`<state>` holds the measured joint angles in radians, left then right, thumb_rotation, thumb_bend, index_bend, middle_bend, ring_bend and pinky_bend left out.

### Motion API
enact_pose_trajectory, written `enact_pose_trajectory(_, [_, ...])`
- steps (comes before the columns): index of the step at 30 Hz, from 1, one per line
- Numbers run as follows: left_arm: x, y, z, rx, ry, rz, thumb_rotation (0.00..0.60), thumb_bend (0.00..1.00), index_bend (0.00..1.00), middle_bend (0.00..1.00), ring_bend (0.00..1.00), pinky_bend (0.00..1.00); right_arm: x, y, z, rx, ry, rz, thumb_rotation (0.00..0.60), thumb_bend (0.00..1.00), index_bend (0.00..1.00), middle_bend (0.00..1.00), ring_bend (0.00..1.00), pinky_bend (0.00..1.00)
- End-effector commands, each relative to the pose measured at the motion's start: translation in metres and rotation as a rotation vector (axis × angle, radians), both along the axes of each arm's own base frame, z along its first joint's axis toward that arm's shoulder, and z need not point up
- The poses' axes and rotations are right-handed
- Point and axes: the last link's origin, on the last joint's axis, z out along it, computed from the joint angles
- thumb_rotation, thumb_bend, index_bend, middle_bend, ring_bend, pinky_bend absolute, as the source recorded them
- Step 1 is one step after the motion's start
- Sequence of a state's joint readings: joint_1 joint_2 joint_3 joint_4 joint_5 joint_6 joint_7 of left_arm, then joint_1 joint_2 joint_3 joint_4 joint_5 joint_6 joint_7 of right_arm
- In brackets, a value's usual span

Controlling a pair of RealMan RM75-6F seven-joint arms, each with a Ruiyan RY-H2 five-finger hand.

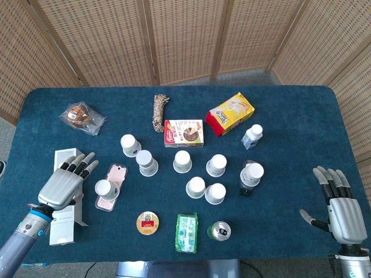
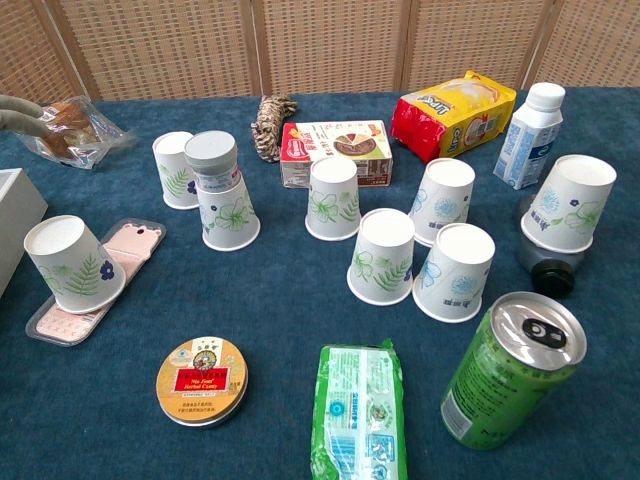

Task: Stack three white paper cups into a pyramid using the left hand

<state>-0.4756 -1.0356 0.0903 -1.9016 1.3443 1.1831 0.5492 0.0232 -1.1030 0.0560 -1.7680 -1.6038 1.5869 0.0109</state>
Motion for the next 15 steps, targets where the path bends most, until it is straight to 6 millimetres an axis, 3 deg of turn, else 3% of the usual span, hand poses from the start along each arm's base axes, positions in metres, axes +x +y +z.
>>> enact_pose_trajectory(1, [-0.005,-0.003,-0.003,-0.017,0.003,0.011,0.600,0.31,0.00,0.00,0.00,0.18,0.000,0.000,0.000,0.000,0.000,0.000,0.600,0.19,0.00,0.00,0.00,0.00])
enact_pose_trajectory(15, [-0.012,-0.008,-0.023,-0.064,0.026,0.016,0.600,0.31,0.00,0.04,0.02,0.24,-0.001,-0.001,0.000,-0.001,0.000,-0.003,0.600,0.19,0.00,0.00,0.00,0.00])
